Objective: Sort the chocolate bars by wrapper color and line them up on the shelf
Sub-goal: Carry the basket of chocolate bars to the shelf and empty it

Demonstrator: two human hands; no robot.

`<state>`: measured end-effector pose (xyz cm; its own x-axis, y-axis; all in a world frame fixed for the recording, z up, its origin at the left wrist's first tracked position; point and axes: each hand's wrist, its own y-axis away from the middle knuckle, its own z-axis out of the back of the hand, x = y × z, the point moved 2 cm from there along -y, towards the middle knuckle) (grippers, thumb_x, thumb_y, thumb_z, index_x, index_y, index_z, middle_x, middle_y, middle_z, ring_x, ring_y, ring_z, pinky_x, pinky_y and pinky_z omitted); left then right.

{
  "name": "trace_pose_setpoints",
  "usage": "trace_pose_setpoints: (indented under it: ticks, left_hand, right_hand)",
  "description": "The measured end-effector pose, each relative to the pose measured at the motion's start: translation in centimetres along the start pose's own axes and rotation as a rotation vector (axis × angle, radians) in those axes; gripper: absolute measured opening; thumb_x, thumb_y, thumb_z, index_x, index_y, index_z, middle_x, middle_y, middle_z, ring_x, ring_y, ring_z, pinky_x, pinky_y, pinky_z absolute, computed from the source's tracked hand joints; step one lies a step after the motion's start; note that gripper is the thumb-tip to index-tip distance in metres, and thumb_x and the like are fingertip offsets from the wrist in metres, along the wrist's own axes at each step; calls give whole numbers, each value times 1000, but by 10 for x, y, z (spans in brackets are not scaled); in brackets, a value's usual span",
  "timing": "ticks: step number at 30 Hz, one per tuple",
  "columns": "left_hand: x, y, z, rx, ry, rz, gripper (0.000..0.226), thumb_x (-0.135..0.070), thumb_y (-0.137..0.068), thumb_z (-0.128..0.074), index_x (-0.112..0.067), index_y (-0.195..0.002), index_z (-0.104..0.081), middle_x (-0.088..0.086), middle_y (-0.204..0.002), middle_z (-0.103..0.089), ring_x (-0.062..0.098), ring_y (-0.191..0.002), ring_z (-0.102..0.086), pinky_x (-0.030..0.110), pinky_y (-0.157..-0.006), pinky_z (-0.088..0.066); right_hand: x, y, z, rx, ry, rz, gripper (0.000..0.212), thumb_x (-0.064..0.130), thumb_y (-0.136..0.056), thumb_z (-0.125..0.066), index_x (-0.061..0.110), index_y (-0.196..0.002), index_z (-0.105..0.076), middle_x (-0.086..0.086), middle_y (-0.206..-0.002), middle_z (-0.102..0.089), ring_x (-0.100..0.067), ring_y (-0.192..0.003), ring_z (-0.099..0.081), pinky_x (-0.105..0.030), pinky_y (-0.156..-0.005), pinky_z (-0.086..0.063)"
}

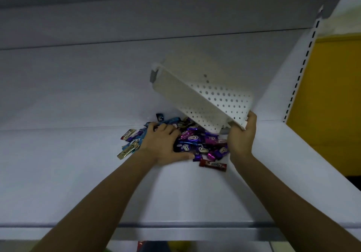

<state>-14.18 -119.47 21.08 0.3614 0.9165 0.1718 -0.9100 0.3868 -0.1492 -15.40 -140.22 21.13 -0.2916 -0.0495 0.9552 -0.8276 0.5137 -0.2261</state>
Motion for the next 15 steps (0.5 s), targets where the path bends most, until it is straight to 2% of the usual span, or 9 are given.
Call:
trace_pose_setpoints:
  ticks: [2, 4, 7, 9, 11, 12, 13, 15]
  left_hand:
    - [-5, -1, 3, -42, 37, 16, 126, -97, -50, 14, -28, -141, -40, -3, -146, -40, 18, -135, -31, 48, -113, -14]
    - [-18, -4, 7, -126, 173, 47, 115, -93, -59, 8, -27, -138, -43, -3, -143, -44, 18, -131, -35, 42, -108, -18]
    - [-50, -19, 12, -229, 412, 114, 83, -79, -81, -24, -19, -133, -49, 4, -135, -53, 22, -124, -44, 39, -103, -33]
    - [-72, -31, 14, -272, 659, 161, 65, -55, -91, -52, -12, -140, -41, 9, -140, -48, 25, -127, -45, 40, -105, -38]
    - [-93, -39, 20, -309, 862, 173, 59, -27, -93, -60, -11, -143, -34, 10, -143, -44, 25, -127, -46, 34, -105, -38]
    - [-101, -42, 23, -330, 897, 166, 57, -16, -93, -59, -12, -143, -33, 9, -143, -44, 25, -125, -48, 30, -103, -38]
    - [-109, -45, 25, -342, 903, 154, 59, -8, -91, -57, -14, -144, -32, 9, -143, -44, 25, -121, -51, 28, -100, -39]
    - [-126, -52, 29, -331, 913, 125, 62, -4, -89, -55, -17, -145, -32, 9, -140, -48, 30, -109, -57, 33, -95, -45]
  right_hand:
    - [-7, -3, 8, -15, -55, -115, 39, 4, -92, -43, 23, -126, -44, -5, -107, -60, -34, -92, -64, -42, -75, -58]
    - [-11, -3, 15, -22, -80, -187, 30, 17, -94, -46, 25, -122, -44, -12, -107, -61, -37, -96, -63, -52, -84, -55]
    - [-11, -2, 30, -52, -89, -264, 23, 22, -94, -45, 27, -117, -43, -19, -107, -62, -39, -93, -64, -51, -85, -54]
    - [-8, -4, 45, -74, -127, -326, 25, 13, -96, -42, 23, -119, -43, -16, -102, -61, -36, -79, -67, -45, -75, -57]
    - [-5, -6, 61, -62, -185, -411, 28, 7, -95, -41, 19, -120, -41, -12, -103, -57, -31, -67, -68, -42, -67, -57]
    - [-2, -6, 70, -67, -205, -442, 28, 7, -94, -43, 18, -120, -41, -12, -106, -56, -30, -68, -68, -41, -68, -57]
    - [0, -6, 79, -88, -206, -449, 30, 9, -94, -45, 18, -122, -40, -13, -111, -56, -30, -79, -68, -42, -73, -57]
    - [3, -8, 98, -174, -111, -379, 43, 17, -93, -52, 18, -134, -38, -11, -130, -51, -28, -109, -56, -43, -94, -50]
